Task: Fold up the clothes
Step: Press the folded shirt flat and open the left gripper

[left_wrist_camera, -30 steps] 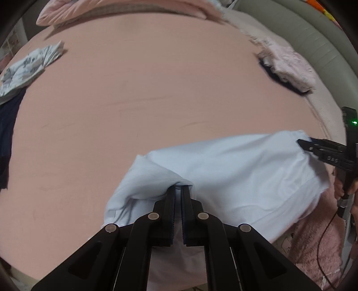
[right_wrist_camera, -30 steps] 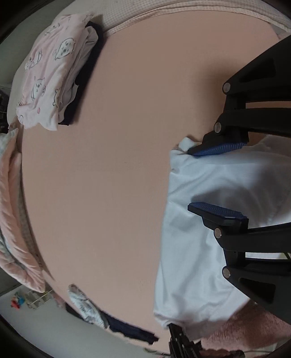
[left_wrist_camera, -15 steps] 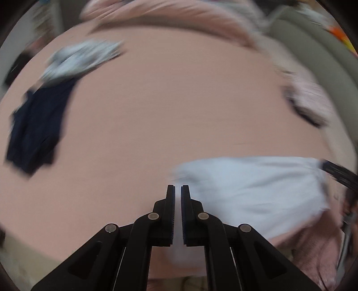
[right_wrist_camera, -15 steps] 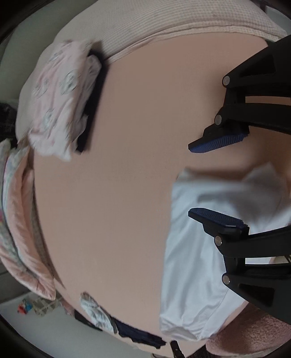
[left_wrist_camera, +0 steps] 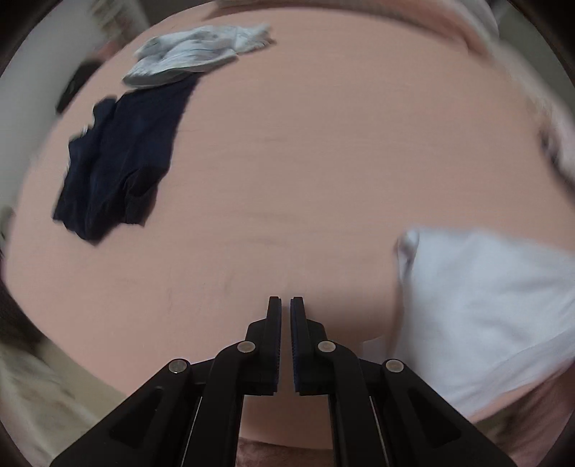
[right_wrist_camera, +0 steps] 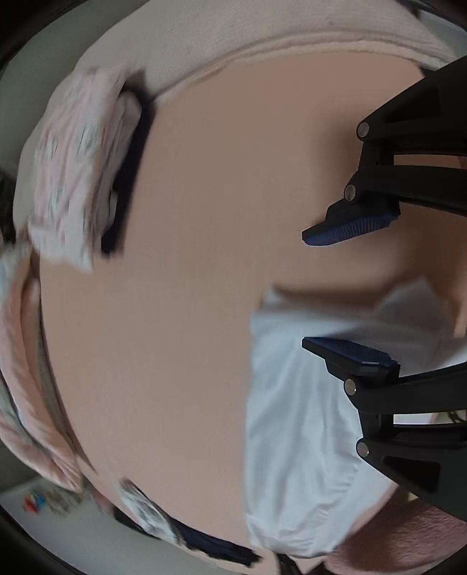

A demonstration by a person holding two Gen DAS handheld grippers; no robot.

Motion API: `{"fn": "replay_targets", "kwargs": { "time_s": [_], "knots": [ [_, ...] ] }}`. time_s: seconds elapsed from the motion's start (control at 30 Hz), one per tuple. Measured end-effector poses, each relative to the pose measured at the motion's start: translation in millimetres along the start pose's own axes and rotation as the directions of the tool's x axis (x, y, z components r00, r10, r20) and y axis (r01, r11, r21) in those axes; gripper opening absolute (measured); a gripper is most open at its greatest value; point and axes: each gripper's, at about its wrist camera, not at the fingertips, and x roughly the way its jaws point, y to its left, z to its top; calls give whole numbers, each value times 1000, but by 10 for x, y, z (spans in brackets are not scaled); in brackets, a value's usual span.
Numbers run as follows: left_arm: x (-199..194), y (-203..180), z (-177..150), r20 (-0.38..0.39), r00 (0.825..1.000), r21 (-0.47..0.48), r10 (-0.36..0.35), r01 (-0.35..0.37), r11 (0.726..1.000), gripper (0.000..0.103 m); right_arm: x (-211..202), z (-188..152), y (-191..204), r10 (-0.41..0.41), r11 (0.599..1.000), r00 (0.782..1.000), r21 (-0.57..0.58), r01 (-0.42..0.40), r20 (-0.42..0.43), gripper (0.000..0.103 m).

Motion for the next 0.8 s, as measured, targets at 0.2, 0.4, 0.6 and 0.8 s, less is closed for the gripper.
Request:
{"fn": "replay_targets", "kwargs": {
  "time_s": [0.2,0.4,0.6,0.8],
  "knots": [
    [-217,-751,-147,27,977,202,-211,202,958,4,-7,-199,478,40,991,999,-130,-41,-11,51],
    [35,-812,-405,-87,982,225,-170,186,956,4,78,-469,965,-8,947,998,-322,-11,-55,51],
    [-161,-607,-355,-44,966,232,-255,258,938,4,-112,-452,758,83,957,991,-267,-108,-104,51],
    [-152,-770,-260,-11,986,216,-165,163,963,4,36,-347,1119,110,959,988,-250,-134,-108,51]
  ]
}}
